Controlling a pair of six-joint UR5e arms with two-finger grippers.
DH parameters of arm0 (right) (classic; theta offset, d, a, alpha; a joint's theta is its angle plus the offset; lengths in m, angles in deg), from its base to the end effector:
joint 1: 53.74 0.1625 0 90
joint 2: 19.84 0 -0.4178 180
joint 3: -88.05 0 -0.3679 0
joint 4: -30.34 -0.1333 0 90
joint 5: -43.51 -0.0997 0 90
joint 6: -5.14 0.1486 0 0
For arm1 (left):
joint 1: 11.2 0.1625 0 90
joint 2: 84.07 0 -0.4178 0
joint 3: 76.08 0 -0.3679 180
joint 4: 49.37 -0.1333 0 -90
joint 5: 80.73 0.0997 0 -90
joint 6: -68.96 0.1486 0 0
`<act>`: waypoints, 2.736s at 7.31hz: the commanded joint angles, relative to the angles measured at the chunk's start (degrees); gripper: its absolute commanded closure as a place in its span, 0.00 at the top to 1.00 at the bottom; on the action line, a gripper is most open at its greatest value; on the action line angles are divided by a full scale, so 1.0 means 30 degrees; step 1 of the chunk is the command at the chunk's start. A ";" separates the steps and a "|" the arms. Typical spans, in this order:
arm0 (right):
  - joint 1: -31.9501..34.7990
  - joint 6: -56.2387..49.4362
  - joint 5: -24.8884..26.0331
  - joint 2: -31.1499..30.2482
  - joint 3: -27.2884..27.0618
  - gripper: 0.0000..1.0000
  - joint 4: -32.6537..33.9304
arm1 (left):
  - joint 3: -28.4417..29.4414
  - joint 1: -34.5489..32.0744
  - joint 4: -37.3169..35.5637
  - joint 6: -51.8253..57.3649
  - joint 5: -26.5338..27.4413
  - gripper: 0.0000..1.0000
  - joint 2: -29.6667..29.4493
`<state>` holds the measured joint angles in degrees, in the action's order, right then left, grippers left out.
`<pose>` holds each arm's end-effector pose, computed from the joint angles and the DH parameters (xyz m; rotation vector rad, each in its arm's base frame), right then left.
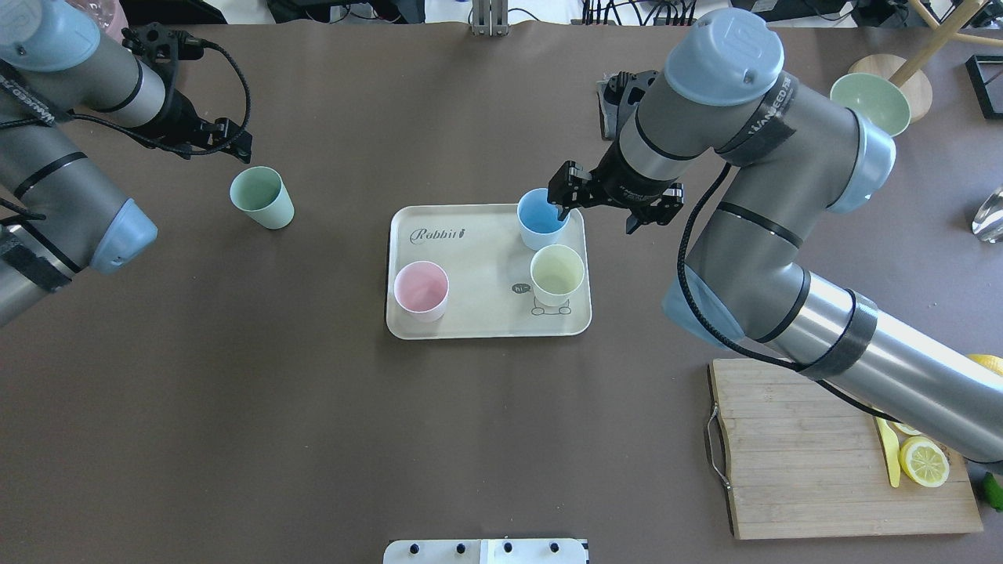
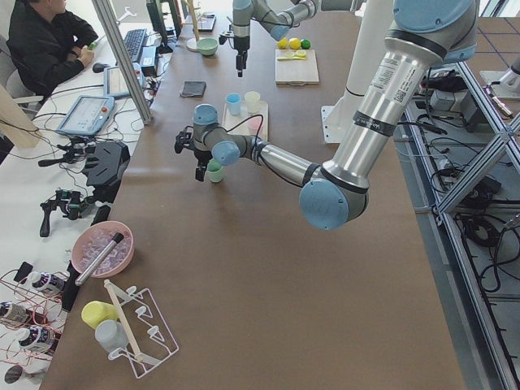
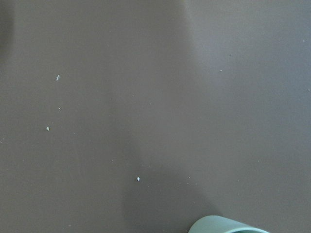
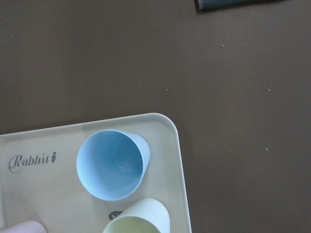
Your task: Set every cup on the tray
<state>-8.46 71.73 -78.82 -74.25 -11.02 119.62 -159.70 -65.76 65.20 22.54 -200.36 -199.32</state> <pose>-0.4291 -0.5099 0.2609 -0.0063 -0.9361 0.1301 0.3499 -0.5949 0.4466 0.2371 0.8555 0.0171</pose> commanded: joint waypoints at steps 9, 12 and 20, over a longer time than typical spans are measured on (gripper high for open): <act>0.1080 -0.1395 -0.0032 -0.0523 -0.0024 1.00 0.0153 | -0.0337 -0.0347 -0.1380 -0.0028 -0.0199 0.00 -0.0487; 0.1489 -0.1749 -0.0061 -0.1110 -0.0256 1.00 0.0212 | -0.2822 -0.0096 -0.5399 -0.2121 -0.0730 0.00 -0.2422; 0.3219 -0.4942 -0.0911 -0.4568 -0.1811 1.00 0.0125 | -0.2458 0.6001 -0.5171 -0.7527 0.3577 0.00 -0.4557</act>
<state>0.85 57.18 -81.38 -87.43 -16.42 120.09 -169.45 -48.58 49.40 0.24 -190.14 -211.46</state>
